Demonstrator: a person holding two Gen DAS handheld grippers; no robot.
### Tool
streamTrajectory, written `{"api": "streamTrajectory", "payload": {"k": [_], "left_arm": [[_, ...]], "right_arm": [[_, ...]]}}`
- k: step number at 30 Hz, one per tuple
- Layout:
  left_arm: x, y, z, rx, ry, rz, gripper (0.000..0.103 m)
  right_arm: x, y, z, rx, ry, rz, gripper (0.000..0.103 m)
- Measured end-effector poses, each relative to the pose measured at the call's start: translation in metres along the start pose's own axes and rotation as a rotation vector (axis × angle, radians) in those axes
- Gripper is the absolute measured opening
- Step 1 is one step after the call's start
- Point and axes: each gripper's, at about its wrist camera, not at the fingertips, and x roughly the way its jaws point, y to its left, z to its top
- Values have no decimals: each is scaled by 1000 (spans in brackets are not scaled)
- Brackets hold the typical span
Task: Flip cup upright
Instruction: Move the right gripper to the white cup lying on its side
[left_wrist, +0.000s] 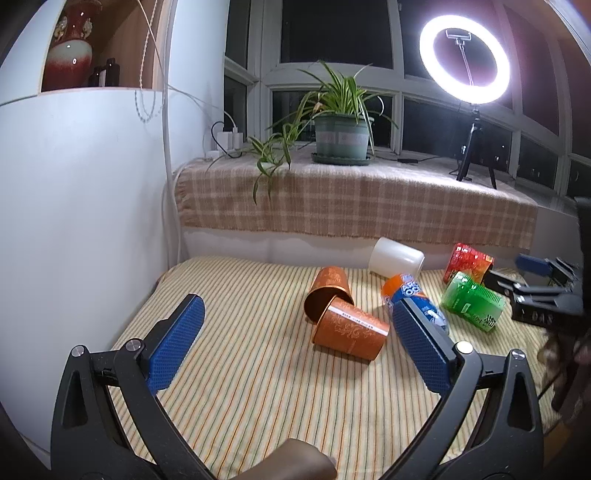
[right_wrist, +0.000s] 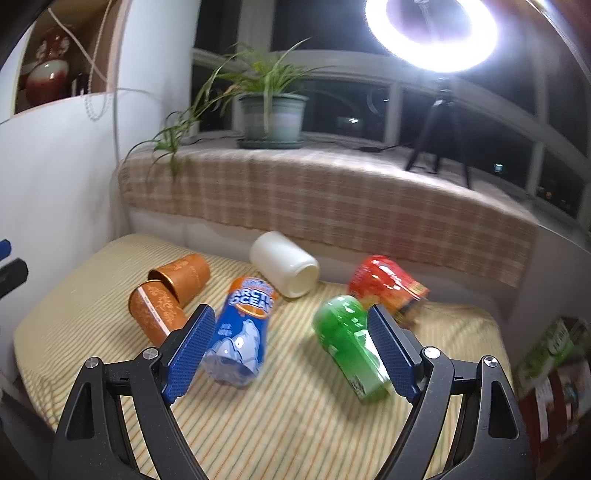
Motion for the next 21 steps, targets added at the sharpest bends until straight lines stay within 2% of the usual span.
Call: {"api": "streamTrajectory", "payload": {"k": [7, 12, 21], "left_arm": [[11, 1, -9, 19, 36, -2, 103], [17, 4, -14, 15, 58, 12, 103], [17, 17, -22, 6, 75, 40, 103]], "right_arm": [[47, -7, 23, -83, 88, 51, 84], [86, -9, 46, -151, 165, 127, 84], [161, -1, 71, -267, 305, 169, 84]]}}
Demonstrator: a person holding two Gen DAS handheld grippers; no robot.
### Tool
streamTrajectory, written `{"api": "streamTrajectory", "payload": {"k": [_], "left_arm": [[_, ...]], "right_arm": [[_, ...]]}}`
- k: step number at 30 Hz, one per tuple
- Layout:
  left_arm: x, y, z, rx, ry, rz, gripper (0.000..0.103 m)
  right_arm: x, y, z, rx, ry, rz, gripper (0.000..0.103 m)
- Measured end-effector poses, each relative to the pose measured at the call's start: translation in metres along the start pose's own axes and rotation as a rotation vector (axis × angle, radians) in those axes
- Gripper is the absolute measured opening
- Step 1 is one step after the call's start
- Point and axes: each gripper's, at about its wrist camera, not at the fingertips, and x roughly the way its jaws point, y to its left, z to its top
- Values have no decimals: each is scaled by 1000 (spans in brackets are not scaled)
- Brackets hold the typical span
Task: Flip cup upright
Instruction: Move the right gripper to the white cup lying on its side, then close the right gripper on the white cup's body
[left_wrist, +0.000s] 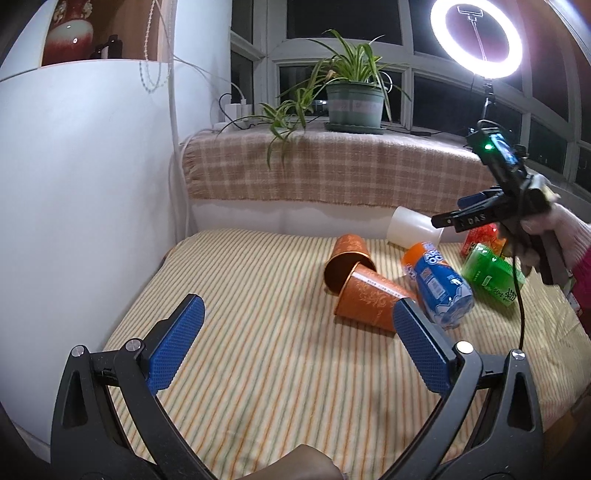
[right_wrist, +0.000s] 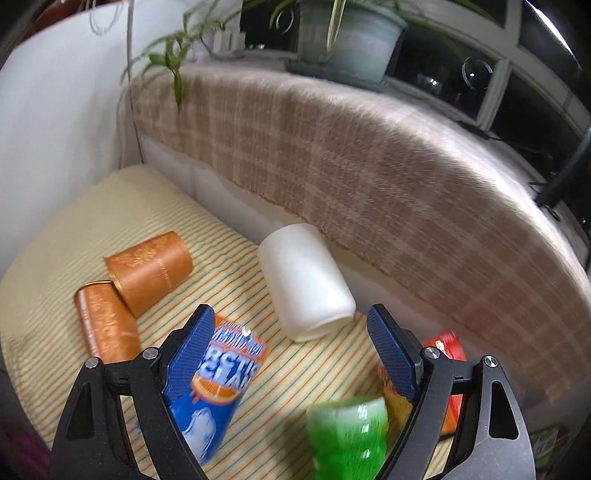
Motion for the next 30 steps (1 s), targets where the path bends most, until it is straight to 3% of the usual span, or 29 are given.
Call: {"api": "streamTrajectory", "payload": {"k": [8, 25, 30], "left_arm": [[0, 14, -4, -19, 11, 31, 103], [1, 26, -6, -24, 22, 59, 103], [1, 27, -6, -24, 23, 67, 103]], "right_arm": [[51, -4, 19, -65, 141, 0, 84], [116, 11, 39, -130, 274, -10, 83], [136, 22, 43, -160, 293, -16, 76]]}}
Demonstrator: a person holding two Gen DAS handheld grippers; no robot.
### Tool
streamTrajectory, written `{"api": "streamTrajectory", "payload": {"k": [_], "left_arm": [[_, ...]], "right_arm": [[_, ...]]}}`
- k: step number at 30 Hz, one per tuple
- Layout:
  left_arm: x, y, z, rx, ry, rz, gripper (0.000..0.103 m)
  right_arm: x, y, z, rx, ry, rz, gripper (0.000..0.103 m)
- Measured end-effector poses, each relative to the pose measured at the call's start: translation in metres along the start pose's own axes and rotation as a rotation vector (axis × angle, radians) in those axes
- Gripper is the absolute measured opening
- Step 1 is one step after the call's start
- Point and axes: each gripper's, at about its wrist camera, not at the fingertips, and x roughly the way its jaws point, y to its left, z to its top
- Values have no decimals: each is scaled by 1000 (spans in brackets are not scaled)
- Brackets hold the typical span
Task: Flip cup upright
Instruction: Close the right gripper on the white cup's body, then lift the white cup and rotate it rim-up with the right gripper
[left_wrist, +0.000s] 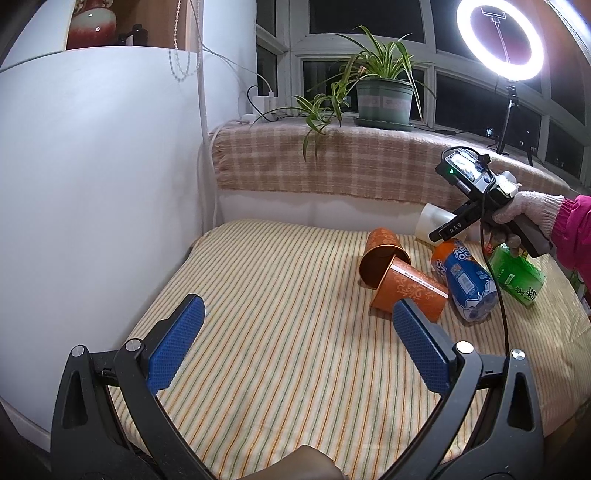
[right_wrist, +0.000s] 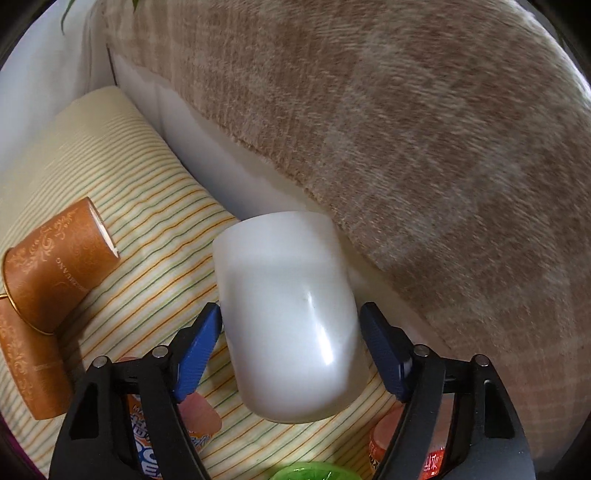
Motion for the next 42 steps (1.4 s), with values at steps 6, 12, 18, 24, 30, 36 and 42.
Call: {"api": "streamTrajectory", "payload": {"k": [6, 12, 18, 24, 30, 36, 42], "left_arm": [[-1, 1, 0, -3, -1, 3, 103], [-4, 1, 1, -1, -5, -3, 103], [-11, -3, 2, 3, -20, -4, 103], [-21, -5, 1, 4, -34, -3, 103], [-33, -10, 0, 9, -55, -14, 103], [-44, -18, -3, 21, -69, -35, 103], [-57, -23, -5, 36, -92, -61, 103]], "right_arm": [[3, 17, 1, -21, -3, -9, 76], [-11, 29, 2, -31, -28, -2, 75], [-37, 43, 3, -49, -62, 23, 75], [-78, 58, 2, -55, -139, 39, 75], [-130, 74, -15, -29, -246, 72, 75], [-178, 67, -64, 44, -333, 115, 75], [-226, 62, -122, 140, -404, 190, 75]]}}
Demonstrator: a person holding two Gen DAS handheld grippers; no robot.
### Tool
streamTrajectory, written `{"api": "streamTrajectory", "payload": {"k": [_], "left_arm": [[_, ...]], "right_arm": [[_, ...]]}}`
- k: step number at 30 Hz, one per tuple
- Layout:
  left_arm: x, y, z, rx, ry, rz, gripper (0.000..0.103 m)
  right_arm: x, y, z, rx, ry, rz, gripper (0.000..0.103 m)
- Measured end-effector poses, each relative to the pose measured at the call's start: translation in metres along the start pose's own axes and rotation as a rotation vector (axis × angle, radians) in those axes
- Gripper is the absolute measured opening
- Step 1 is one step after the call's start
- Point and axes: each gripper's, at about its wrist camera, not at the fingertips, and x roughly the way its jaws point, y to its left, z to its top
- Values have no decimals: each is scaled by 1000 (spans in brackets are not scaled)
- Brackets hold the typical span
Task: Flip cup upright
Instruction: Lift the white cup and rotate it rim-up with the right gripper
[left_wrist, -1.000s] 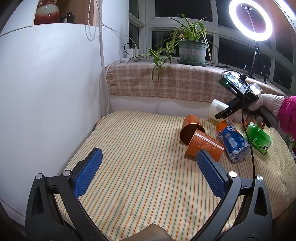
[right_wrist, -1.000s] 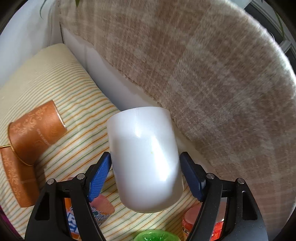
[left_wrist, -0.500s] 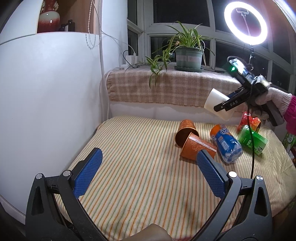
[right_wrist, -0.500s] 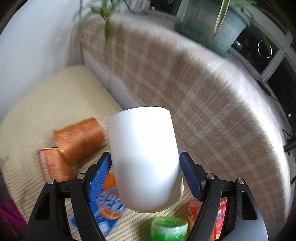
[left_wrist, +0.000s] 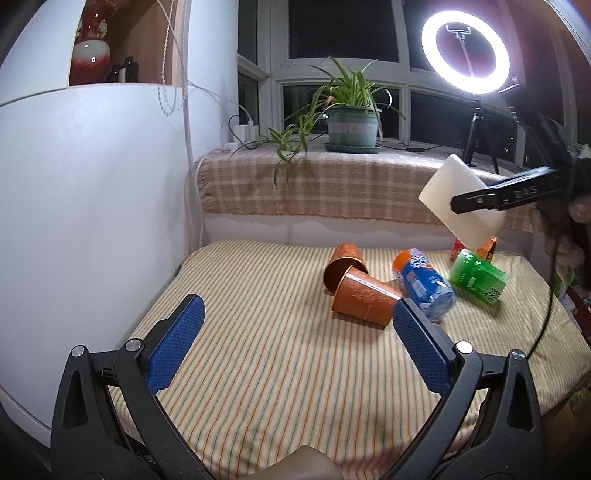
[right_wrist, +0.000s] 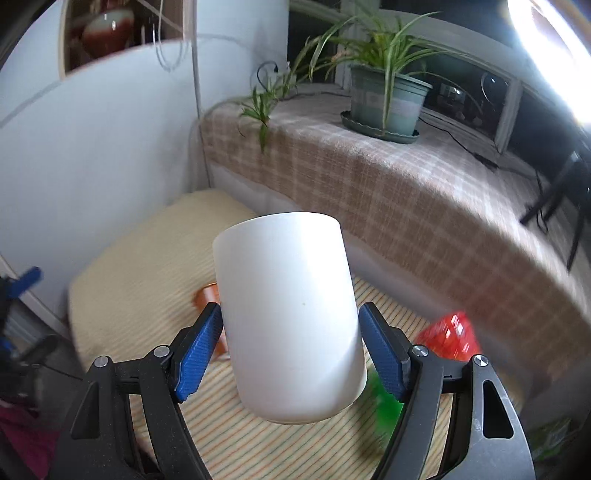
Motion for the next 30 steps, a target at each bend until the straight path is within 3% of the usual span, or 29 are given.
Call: {"api": "streamTrajectory", "payload": {"k": [8, 15, 23, 30], "left_arm": [[-10, -5, -7, 20, -8, -35, 103], [-9, -7, -14, 19, 11, -63, 103], [-1, -12, -22, 11, 66, -105, 103], [4, -15, -26, 2, 100, -126, 103]], "right_arm": [[-47, 5, -51, 195, -55, 82, 75], [-59, 3, -100, 438, -54, 169, 75], [-19, 10, -151, 650, 24, 208, 75], [14, 3, -167, 812, 69, 204, 76]]}}
